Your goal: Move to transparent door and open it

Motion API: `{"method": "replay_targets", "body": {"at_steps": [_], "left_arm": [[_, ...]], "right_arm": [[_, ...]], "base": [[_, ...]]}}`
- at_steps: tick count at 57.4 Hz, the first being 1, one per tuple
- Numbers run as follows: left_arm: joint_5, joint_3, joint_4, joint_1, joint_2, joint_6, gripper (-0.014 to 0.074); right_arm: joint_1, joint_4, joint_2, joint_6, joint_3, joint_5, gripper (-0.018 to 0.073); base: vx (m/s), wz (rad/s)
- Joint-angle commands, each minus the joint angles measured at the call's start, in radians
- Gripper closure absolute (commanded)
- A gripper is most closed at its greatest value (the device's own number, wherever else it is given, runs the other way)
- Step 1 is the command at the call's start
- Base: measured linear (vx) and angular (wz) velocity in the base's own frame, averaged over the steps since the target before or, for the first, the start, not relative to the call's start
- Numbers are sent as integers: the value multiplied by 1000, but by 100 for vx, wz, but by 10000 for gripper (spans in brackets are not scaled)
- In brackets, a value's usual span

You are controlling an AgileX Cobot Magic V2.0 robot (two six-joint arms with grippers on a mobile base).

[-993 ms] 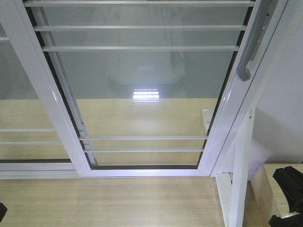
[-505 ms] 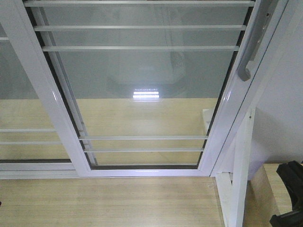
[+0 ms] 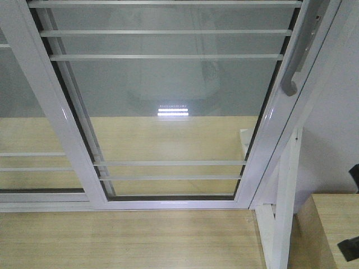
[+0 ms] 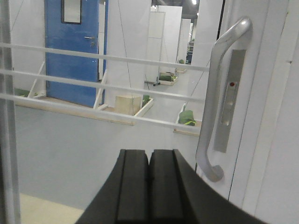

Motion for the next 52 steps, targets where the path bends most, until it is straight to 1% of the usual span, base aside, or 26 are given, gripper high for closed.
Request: {"method": "replay_targets", "body": {"at_steps": [1, 9, 15, 23, 28, 31, 35, 46, 52], "left_arm": [[-74, -125, 17, -5, 48, 9, 593], [-60, -294, 17, -5, 228, 9, 593], [-59, -427, 21, -5, 411, 9, 593], [-57, -580, 21, -5, 640, 9, 593], [-57, -648, 21, -5, 735, 7, 593], [-55, -672, 18, -5, 778, 6, 593], [-58, -689, 20, -5, 817, 6, 592], [-47, -691, 32, -5, 856, 9, 568], [-36, -691, 32, -5, 856, 9, 533]], "right_arm": [[-5, 5, 58, -27, -145, -12, 566], [-5, 4, 216, -26, -354, 65, 566], [-5, 1, 361, -29, -490, 67, 566], [-5, 1, 542, -51, -610, 62, 566], [-5, 1, 630, -53, -642, 14, 566], [-5, 3, 666, -52, -644, -39, 566], [-5, 6, 707, -52, -644, -71, 566], [-5, 6, 759, -53, -644, -75, 562], [-5, 5, 764, -53, -644, -57, 533]], "base": [[0, 0], [0, 0], [0, 0], [0, 0], [0, 0], [0, 0], [0, 0], [0, 0], [0, 0]]}}
